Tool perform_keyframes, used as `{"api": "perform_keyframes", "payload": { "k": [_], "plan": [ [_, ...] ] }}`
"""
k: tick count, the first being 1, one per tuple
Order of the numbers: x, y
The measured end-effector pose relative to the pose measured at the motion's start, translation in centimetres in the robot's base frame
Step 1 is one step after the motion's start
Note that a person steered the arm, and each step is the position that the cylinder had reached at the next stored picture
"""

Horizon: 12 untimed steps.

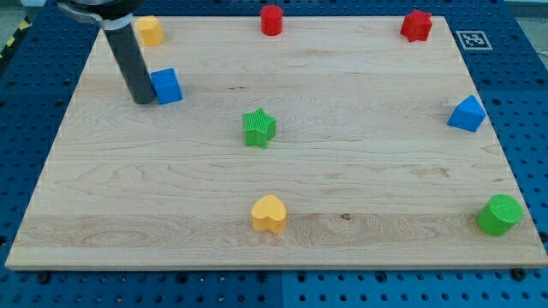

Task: Slide the blue cube to the top of the green star

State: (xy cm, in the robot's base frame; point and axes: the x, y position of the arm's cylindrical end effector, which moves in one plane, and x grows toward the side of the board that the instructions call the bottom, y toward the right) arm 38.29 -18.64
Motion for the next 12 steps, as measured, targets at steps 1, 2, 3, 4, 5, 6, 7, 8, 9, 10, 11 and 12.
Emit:
{"api": "perform_keyframes", "payload": {
  "k": [1, 2, 3, 4, 5, 6, 7, 8, 9, 10, 11, 12],
  "plan": [
    [-0.3, 0.0],
    [-1.0, 0.0],
    [-1.1, 0.1],
    [-1.4, 0.1],
    [-1.9, -0.1],
    [-2.3, -0.1],
    [-3.4, -0.6],
    [-3.0, -0.3],
    [-2.8, 2.8],
    [-2.8, 7.4],
    [-3.3, 10.6],
    [-4.6, 13.0]
  ]
}}
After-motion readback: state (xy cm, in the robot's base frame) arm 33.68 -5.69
